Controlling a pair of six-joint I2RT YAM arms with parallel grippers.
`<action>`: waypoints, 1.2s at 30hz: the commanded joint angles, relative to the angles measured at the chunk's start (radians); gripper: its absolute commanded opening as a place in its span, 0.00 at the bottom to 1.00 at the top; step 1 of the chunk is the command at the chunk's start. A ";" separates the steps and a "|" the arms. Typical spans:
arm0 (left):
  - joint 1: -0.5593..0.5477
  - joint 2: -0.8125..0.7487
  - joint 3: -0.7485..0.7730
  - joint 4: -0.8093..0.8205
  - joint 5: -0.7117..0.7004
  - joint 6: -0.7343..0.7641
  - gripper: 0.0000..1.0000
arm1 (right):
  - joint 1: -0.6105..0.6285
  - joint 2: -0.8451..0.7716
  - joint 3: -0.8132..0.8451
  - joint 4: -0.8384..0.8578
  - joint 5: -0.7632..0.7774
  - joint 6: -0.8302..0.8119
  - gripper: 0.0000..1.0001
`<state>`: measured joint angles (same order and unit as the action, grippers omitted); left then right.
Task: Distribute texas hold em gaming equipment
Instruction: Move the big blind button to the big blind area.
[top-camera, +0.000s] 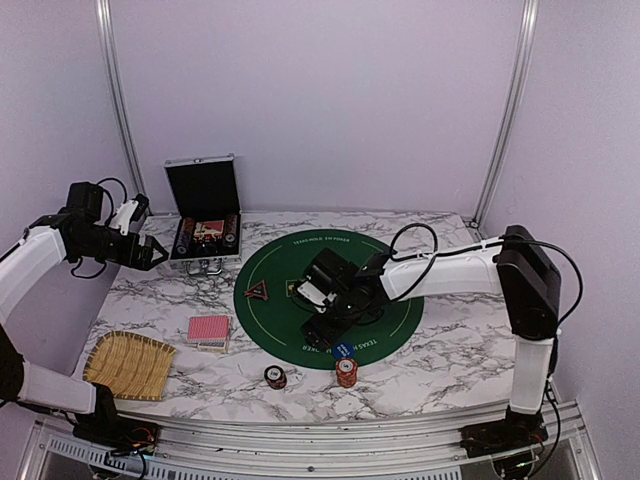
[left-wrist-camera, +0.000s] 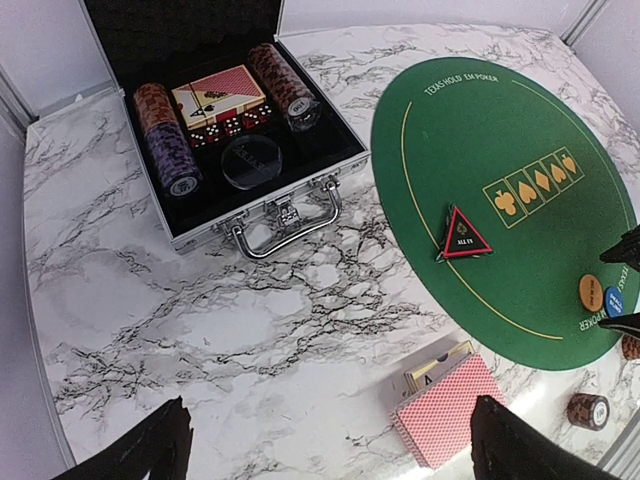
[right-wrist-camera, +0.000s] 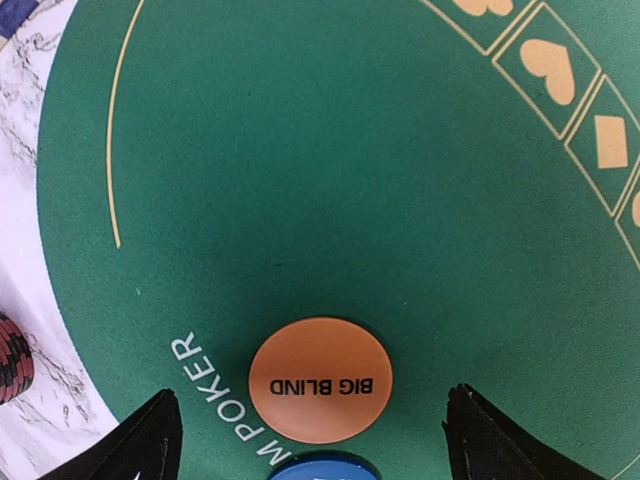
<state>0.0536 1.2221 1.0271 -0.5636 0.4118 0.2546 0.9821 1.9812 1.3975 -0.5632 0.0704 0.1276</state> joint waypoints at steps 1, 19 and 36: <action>0.005 -0.011 0.013 -0.036 0.018 0.014 0.99 | 0.025 0.033 0.040 -0.045 0.014 -0.019 0.87; 0.006 -0.012 0.034 -0.038 0.022 0.010 0.99 | -0.026 0.050 0.001 -0.020 0.002 -0.009 0.66; 0.006 -0.020 0.039 -0.042 0.007 0.020 0.99 | -0.032 0.085 0.024 0.003 0.044 -0.007 0.68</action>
<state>0.0536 1.2221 1.0370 -0.5751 0.4187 0.2558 0.9543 2.0296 1.4010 -0.5781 0.0849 0.1188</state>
